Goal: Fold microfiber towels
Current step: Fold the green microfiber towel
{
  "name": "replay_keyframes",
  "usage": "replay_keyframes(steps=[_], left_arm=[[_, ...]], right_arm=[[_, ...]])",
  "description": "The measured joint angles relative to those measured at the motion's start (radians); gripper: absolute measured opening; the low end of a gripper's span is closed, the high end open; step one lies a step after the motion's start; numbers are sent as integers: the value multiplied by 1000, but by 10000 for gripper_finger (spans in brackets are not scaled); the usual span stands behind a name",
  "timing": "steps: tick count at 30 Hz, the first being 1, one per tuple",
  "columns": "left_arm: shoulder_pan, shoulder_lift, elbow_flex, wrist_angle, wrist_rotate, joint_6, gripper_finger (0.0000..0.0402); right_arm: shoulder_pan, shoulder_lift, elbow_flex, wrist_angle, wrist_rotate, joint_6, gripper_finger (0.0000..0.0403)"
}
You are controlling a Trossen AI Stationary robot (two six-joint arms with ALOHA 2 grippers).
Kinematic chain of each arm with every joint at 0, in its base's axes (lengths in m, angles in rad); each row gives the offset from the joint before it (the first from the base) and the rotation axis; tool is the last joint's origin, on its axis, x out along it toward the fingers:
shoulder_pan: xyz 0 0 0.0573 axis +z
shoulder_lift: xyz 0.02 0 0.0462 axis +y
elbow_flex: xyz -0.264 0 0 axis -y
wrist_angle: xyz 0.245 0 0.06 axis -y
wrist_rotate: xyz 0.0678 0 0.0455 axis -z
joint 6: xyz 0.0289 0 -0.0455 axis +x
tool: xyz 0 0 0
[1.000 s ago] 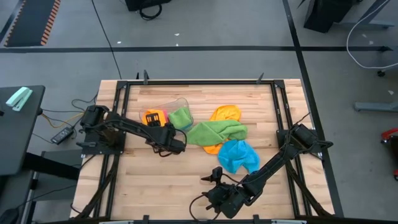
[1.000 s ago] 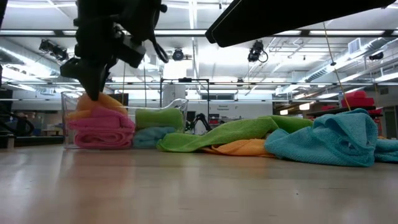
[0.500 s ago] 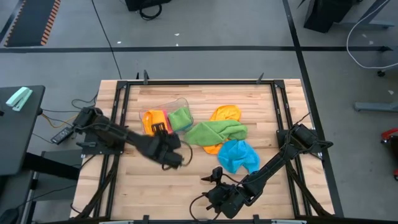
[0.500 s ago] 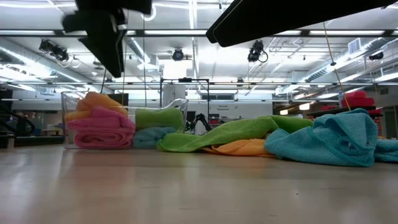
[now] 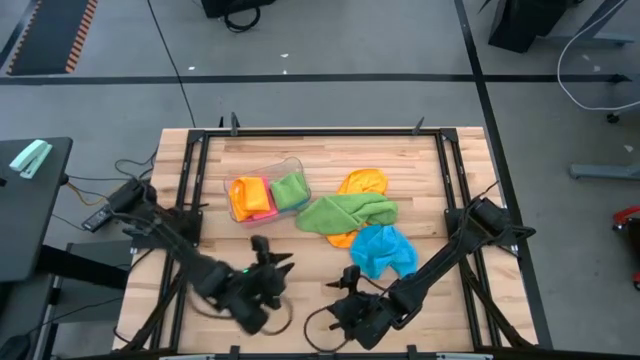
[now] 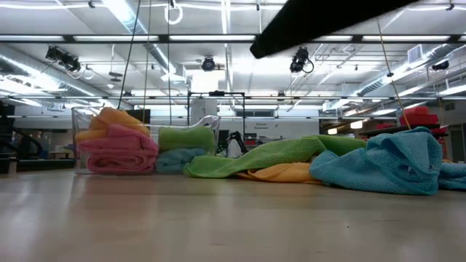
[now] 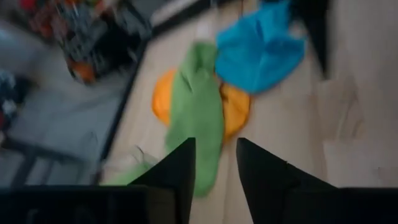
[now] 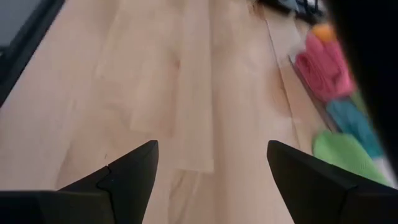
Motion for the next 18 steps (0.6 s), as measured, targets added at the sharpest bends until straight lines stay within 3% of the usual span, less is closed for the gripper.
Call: replay_keyframes(steps=[4,10,14,18], left_arm=[[-66,-52,0,-1,-23,72,89],[-84,-70,-5,32,137,250,37],[-47,-72,-98,282,284,425,8],[12,-73,-168,486,486,538,15]], right_arm=[[-32,-25,71,-156,11,47,293],[-124,-51,151,-276,7,-6,270],[-174,-58,152,-350,7,-28,260],[-202,-60,152,-475,35,-11,252]])
